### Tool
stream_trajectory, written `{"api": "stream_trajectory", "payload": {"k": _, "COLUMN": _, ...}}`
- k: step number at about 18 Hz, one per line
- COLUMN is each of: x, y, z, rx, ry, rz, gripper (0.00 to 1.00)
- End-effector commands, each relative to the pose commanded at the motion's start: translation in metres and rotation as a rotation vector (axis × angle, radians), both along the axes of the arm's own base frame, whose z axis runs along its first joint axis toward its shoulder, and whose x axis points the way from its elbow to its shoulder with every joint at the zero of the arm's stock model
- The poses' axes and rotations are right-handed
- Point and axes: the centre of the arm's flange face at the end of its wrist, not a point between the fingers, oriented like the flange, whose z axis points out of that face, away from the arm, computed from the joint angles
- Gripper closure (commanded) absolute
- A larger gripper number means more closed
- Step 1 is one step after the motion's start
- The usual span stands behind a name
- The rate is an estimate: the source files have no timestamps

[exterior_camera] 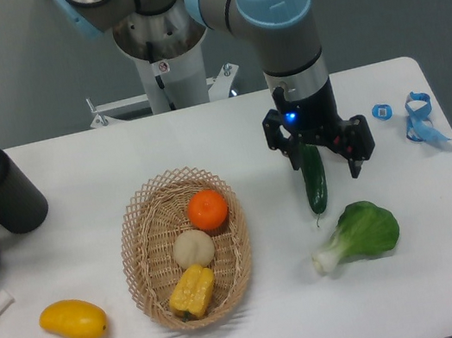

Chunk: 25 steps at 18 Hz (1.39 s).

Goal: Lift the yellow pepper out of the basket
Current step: 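Release the cucumber beside the bok choy and raise the gripper, then move the open gripper over the basket above the yellow pepper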

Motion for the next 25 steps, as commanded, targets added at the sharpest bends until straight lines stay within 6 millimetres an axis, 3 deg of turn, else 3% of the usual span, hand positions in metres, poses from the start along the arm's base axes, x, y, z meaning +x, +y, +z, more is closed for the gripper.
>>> {"api": "stream_trajectory", "payload": {"k": 6, "x": 0.011, "y": 0.016, "z": -0.01, "rx": 0.081, "ry": -0.1, "rz": 0.12, "gripper": 0.0}}
{"api": "stream_trajectory", "payload": {"k": 9, "x": 0.034, "y": 0.039, "z": -0.018, "rx": 0.104, "ry": -0.156, "rz": 0.178, "gripper": 0.0}}
{"api": "stream_trajectory", "payload": {"k": 11, "x": 0.053, "y": 0.057, "z": -0.036, "rx": 0.09, "ry": -0.199, "rz": 0.194, "gripper": 0.0}}
{"api": "stream_trajectory", "payload": {"k": 13, "x": 0.064, "y": 0.062, "z": -0.055, "rx": 0.07, "ry": -0.232, "rz": 0.211, "gripper": 0.0}}
{"api": "stream_trajectory", "payload": {"k": 19, "x": 0.097, "y": 0.093, "z": -0.082, "rx": 0.027, "ry": -0.246, "rz": 0.138, "gripper": 0.0}}
{"api": "stream_trajectory", "payload": {"k": 21, "x": 0.103, "y": 0.108, "z": -0.106, "rx": -0.006, "ry": -0.265, "rz": 0.103, "gripper": 0.0}}
{"api": "stream_trajectory", "payload": {"k": 25, "x": 0.112, "y": 0.127, "z": -0.134, "rx": -0.033, "ry": -0.277, "rz": 0.064, "gripper": 0.0}}
